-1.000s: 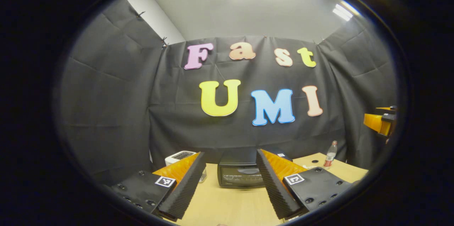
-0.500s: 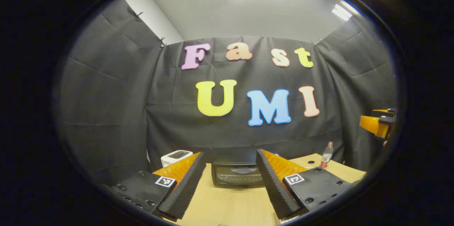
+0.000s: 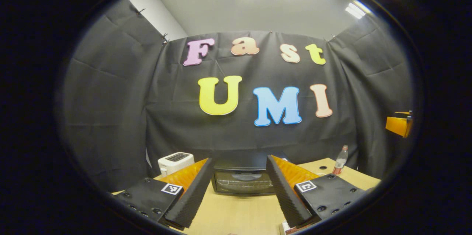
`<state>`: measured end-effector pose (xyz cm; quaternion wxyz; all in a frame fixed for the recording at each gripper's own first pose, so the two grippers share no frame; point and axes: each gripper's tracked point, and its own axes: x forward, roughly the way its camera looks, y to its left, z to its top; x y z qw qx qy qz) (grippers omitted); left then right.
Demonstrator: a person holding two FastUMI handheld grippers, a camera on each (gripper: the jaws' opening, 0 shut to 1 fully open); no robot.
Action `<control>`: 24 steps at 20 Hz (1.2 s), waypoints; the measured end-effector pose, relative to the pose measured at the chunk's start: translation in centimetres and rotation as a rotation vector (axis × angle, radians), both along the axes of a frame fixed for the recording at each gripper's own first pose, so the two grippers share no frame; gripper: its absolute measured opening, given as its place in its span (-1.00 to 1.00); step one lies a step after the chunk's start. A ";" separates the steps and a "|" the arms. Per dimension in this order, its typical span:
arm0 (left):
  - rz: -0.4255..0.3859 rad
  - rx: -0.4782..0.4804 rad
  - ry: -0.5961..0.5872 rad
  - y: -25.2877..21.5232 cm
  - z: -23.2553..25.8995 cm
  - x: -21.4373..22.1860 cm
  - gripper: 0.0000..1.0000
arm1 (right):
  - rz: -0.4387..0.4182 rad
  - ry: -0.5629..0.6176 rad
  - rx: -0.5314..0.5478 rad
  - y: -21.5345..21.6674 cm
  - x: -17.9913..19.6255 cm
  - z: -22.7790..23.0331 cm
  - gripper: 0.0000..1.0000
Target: Open the electric oven with the left hand, put the food in, and close the electric oven.
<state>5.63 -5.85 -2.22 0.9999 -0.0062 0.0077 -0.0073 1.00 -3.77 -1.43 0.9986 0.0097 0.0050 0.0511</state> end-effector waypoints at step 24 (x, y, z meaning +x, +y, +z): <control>-0.175 0.010 0.164 -2.9 -13.8 21.8 1.00 | -0.263 0.025 -0.074 1.2 3.6 0.4 0.93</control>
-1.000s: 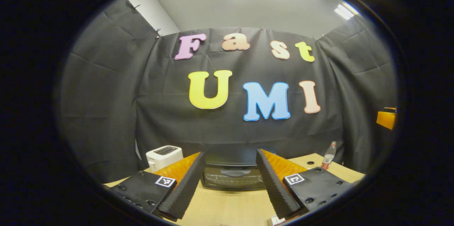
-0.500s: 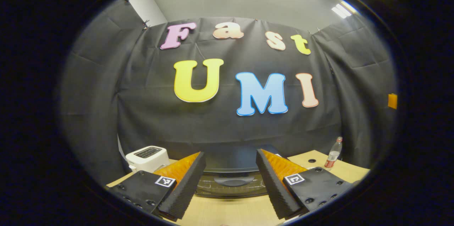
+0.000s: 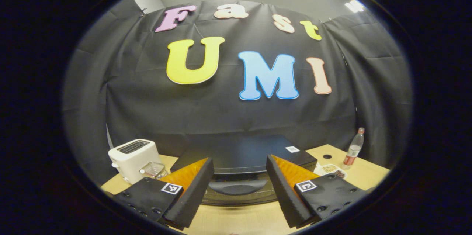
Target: Open the electric oven with the left hand, put the food in, and close the electric oven.
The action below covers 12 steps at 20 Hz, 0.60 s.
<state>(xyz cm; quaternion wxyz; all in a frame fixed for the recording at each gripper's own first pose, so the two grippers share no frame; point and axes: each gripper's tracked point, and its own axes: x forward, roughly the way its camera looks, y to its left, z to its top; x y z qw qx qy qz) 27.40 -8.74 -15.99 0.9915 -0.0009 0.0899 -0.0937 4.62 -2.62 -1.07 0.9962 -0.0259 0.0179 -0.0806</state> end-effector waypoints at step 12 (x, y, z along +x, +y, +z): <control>0.016 0.016 0.076 -0.5 -6.0 2.2 1.00 | -0.069 0.014 -0.083 -0.9 -1.6 0.7 0.93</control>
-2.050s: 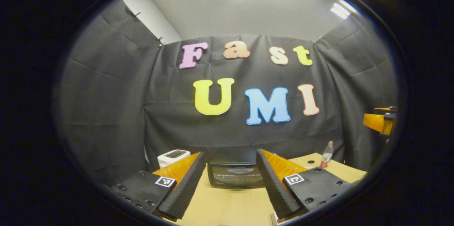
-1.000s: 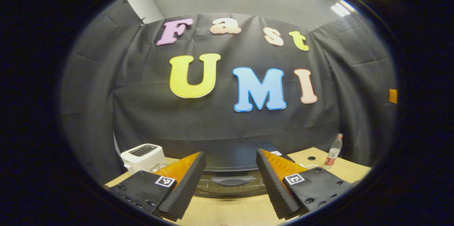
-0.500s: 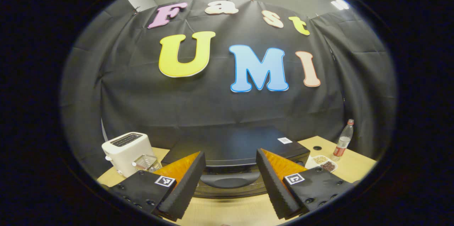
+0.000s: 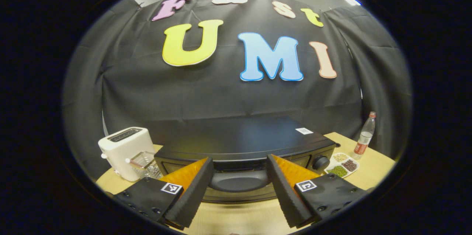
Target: Open the electric oven with the left hand, put the food in, and close the electric oven.
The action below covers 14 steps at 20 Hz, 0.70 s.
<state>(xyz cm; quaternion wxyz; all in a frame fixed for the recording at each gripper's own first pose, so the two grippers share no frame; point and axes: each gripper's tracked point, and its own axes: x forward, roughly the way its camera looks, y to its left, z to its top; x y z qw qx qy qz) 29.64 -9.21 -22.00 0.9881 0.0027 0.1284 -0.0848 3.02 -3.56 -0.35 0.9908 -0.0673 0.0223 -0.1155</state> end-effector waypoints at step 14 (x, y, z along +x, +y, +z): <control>0.010 0.019 -0.025 0.5 -0.5 -3.2 0.82 | 0.070 0.025 0.006 1.5 -1.0 -1.2 0.93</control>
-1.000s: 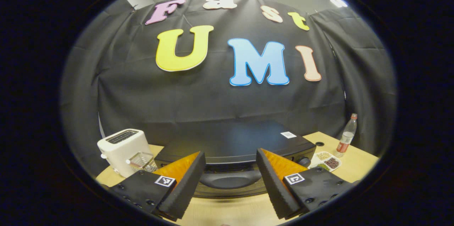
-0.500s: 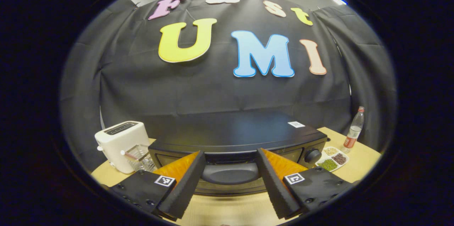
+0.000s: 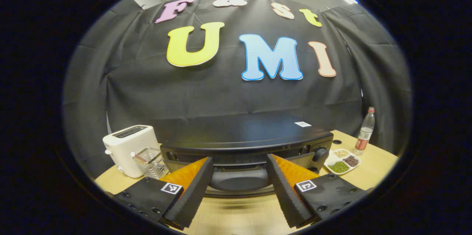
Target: Open the electric oven with the left hand, put the food in, and close the electric oven.
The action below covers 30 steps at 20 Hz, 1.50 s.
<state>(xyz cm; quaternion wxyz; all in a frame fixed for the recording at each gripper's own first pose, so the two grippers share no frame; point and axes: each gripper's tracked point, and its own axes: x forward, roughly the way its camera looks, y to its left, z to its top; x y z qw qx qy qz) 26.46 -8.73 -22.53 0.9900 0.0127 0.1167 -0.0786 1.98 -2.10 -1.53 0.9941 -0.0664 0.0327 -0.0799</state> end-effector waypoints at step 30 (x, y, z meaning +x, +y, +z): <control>0.083 0.079 0.251 0.7 -12.5 -12.7 0.94 | 0.142 0.150 0.075 -0.5 -3.7 -4.8 0.93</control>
